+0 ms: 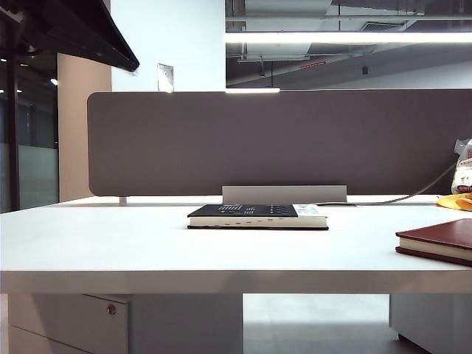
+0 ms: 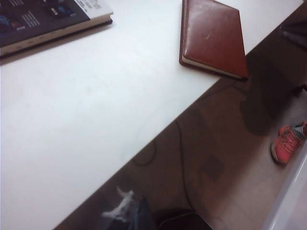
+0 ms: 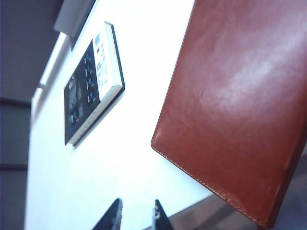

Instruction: Pick up the red book and place it on top of the black book.

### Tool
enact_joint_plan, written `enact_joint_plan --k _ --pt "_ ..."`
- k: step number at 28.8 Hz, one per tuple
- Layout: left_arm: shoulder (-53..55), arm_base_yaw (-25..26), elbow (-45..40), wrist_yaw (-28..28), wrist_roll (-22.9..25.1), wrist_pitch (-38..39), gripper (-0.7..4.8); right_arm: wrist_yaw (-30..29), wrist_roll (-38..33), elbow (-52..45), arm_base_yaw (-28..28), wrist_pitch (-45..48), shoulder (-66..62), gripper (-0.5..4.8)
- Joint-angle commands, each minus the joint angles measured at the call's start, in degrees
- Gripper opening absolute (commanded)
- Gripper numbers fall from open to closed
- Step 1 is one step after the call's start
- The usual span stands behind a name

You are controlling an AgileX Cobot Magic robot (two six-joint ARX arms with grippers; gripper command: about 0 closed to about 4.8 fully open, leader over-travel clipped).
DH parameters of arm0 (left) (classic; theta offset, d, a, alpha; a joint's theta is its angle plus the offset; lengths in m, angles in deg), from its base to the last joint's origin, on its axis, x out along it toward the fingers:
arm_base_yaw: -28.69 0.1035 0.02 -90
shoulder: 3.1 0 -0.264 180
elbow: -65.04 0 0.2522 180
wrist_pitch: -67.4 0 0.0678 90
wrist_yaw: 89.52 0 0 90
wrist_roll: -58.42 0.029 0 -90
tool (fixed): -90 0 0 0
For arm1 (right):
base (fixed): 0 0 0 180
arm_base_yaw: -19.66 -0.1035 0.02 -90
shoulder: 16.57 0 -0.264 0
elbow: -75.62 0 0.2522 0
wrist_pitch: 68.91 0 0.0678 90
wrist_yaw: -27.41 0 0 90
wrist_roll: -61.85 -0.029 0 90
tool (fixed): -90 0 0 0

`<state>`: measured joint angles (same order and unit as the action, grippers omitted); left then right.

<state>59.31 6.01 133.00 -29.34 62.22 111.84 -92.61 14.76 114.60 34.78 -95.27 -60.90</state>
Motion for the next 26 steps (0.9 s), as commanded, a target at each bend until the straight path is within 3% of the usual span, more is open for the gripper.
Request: enact_joint_plan --k 1,13,26 --pt "-0.07 -0.02 0.22 -0.13 0.72 0.15 -0.05 1.90 7.52 5.70 0.07 -6.56 -0.55 0.43" --pt "-0.07 -0.02 0.22 -0.15 0.74 0.42 -0.06 10.36 18.88 25.90 1.81 -22.40 -4.37 0.38" --pt "-0.07 0.00 0.22 0.28 2.34 2.73 -0.05 7.76 18.64 21.46 7.50 -21.11 -10.08 0.35"
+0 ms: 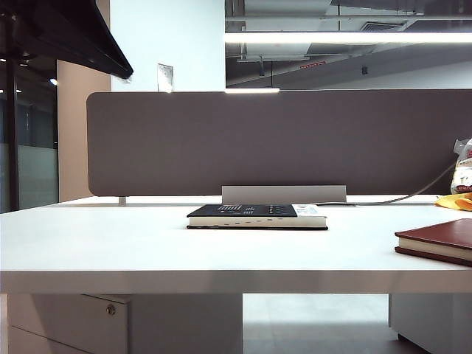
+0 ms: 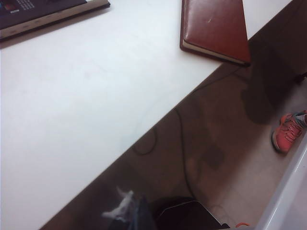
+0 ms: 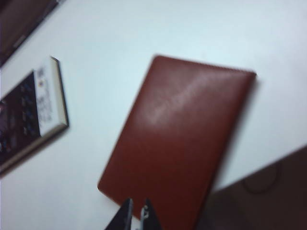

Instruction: Pick up the red book and place it on top of the black book.

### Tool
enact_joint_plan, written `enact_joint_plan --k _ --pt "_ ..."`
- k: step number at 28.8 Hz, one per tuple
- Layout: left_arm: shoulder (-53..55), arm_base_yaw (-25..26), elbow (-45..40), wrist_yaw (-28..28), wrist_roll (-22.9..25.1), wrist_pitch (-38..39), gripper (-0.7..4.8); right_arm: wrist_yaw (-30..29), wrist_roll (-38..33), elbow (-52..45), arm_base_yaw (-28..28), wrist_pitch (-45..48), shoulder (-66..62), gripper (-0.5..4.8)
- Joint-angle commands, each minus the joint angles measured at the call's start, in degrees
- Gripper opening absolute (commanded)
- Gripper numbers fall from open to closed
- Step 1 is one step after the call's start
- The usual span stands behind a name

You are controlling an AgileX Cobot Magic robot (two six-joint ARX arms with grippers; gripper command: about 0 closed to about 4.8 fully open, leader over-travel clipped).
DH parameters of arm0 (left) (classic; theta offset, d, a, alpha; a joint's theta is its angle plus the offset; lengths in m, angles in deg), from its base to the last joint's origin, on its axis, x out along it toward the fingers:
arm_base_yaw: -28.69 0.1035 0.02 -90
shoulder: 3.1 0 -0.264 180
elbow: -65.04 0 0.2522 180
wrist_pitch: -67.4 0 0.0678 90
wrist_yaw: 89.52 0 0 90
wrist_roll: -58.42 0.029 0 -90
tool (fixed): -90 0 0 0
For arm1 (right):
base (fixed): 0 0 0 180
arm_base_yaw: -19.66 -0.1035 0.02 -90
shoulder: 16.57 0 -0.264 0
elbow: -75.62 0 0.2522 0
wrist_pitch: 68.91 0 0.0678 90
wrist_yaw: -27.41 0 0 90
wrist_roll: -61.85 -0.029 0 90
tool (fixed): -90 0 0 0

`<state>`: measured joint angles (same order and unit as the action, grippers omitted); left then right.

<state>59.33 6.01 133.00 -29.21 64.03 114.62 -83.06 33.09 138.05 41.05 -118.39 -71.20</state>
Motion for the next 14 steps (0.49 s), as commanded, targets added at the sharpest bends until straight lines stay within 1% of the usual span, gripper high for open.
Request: enact_joint_plan --k 1,4,7,9,12,13,14 --pt "-0.09 0.00 0.22 0.13 0.83 -0.07 -0.05 -2.45 0.31 -3.04 1.86 2.45 0.22 0.35" --pt "-0.09 0.02 0.22 0.17 1.31 0.04 -0.06 -5.18 -0.26 -6.99 3.50 4.33 0.22 0.35" --pt "-0.09 0.02 0.22 0.35 1.44 0.22 -0.05 -5.20 -0.44 -10.99 4.63 5.22 0.22 0.36" --pt "-0.09 0.02 0.22 0.44 1.44 0.22 -0.06 -5.68 -1.88 -13.66 4.72 6.36 0.24 0.66" --pt "-0.09 0.02 0.22 0.57 1.46 0.22 -0.05 -6.88 -3.13 -16.94 4.72 8.00 0.24 1.58" --pt "-0.09 0.02 0.22 0.57 1.46 0.22 -0.06 -6.84 -3.15 -17.73 4.72 8.33 0.24 1.71" --pt "-0.09 0.02 0.22 0.57 1.46 0.20 -0.06 -6.78 -3.15 -18.47 4.72 8.66 0.24 1.71"
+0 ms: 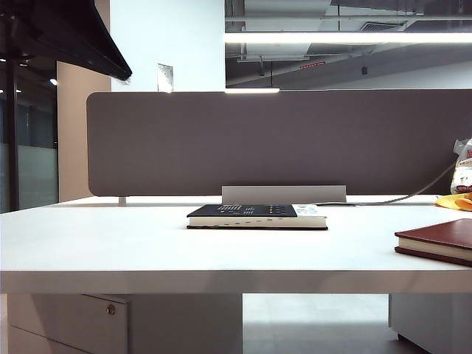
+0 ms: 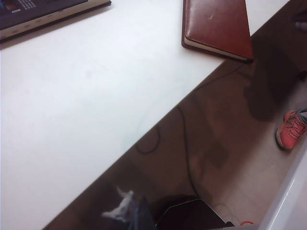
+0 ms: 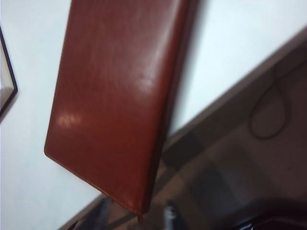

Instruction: Pick up the red book and place it on top of the black book.

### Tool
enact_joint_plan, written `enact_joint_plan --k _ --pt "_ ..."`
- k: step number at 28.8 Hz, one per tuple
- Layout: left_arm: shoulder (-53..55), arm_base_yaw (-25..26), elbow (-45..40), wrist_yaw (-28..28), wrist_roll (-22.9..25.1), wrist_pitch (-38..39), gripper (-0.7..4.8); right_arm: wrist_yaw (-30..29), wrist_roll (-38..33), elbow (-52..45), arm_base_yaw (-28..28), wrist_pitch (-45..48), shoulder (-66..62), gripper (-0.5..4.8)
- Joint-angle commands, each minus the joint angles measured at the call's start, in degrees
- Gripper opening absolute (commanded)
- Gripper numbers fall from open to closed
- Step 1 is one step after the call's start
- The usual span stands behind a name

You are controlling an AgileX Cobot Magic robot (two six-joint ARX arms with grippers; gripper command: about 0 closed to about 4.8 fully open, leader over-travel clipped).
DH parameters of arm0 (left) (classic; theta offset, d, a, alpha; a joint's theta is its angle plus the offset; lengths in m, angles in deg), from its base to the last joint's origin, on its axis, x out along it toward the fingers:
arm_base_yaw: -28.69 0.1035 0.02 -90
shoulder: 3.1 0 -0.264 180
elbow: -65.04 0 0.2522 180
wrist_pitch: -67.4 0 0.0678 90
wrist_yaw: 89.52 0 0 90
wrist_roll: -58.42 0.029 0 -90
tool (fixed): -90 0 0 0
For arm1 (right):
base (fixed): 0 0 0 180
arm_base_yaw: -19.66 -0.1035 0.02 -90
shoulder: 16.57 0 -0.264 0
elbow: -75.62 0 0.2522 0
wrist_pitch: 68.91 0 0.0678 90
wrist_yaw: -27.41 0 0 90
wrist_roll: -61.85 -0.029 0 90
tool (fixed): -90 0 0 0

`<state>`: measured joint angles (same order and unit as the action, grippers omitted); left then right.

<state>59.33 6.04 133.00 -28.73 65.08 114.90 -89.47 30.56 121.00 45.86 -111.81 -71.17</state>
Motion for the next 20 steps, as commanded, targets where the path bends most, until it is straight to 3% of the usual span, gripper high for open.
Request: enact_joint_plan --k 1,13,18,20 --pt "-0.09 0.00 0.22 0.07 0.42 -0.09 -0.06 -0.42 -0.72 -2.99 -0.09 3.19 0.20 1.71" --pt "-0.09 0.00 0.22 0.07 0.39 -0.07 -0.06 -5.75 -12.04 -13.33 -0.42 18.67 -0.26 1.71" --pt "-0.09 0.00 0.22 0.07 0.37 -0.07 -0.06 -7.87 -13.16 -14.12 -0.59 23.23 -3.08 1.74" --pt "-0.09 0.00 0.22 0.09 0.37 -0.09 -0.05 -8.00 -13.84 -14.12 -1.40 24.35 -4.35 2.09"
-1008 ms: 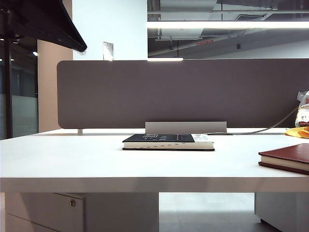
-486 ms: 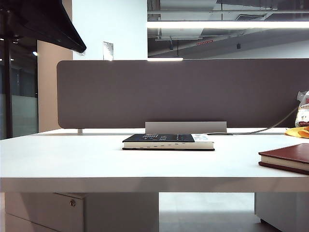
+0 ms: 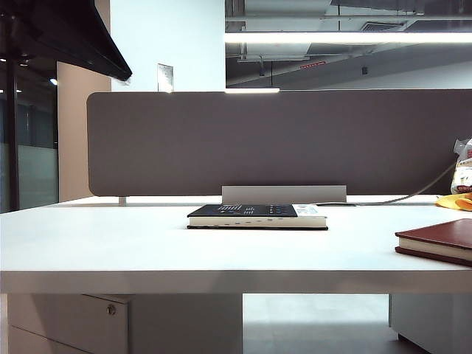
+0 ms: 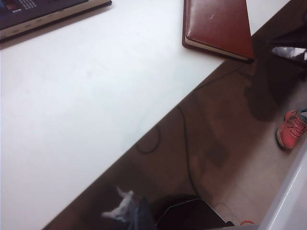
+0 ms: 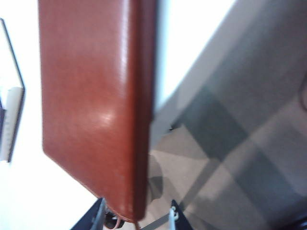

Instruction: Pick up the red book and place it on top of the black book.

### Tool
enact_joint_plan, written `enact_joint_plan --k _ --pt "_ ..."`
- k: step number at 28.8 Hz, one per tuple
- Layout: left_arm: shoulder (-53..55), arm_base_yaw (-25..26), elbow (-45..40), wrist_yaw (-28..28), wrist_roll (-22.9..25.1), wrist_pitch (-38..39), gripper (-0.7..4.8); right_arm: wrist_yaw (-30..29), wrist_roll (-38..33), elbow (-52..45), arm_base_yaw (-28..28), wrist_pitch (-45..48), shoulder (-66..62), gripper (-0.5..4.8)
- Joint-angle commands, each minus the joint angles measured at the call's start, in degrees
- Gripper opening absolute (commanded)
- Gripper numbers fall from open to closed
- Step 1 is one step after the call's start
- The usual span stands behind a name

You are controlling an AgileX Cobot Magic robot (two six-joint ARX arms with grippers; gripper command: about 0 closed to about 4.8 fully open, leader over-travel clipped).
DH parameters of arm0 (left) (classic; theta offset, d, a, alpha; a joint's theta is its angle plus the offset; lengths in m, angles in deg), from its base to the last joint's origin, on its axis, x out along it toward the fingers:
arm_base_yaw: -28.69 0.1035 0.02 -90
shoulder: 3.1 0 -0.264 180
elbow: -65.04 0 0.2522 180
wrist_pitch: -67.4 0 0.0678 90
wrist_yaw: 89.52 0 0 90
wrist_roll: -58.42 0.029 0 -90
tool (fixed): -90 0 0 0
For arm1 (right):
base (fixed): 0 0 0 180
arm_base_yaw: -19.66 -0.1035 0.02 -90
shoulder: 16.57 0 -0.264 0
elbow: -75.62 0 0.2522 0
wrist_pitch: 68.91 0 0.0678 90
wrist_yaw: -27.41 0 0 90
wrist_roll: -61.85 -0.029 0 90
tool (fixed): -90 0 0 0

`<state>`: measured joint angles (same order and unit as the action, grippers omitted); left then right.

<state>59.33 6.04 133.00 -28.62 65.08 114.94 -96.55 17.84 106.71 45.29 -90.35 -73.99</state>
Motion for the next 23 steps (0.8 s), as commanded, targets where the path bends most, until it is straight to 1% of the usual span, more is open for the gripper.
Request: enact_joint_plan --k 1,2,8,16,23 --pt "-0.09 0.00 0.22 -0.04 0.37 -0.11 -0.06 -0.90 -1.25 0.20 -1.60 3.58 -2.34 2.36" --pt "-0.09 0.00 0.22 -0.02 0.37 -0.11 -0.06 -0.85 -1.29 0.20 -2.27 4.17 -2.99 2.46" --pt "-0.09 0.00 0.22 -0.02 0.37 0.02 -0.05 -0.66 -2.58 0.17 -6.36 8.57 -7.10 2.49" --pt "-0.09 0.00 0.22 -0.02 0.22 0.07 -0.06 1.03 -2.71 0.17 -6.32 9.66 -8.83 2.48" --pt "-0.09 0.00 0.22 -0.02 0.17 0.04 -0.06 0.52 -2.75 0.17 -6.36 12.35 -12.68 2.48"
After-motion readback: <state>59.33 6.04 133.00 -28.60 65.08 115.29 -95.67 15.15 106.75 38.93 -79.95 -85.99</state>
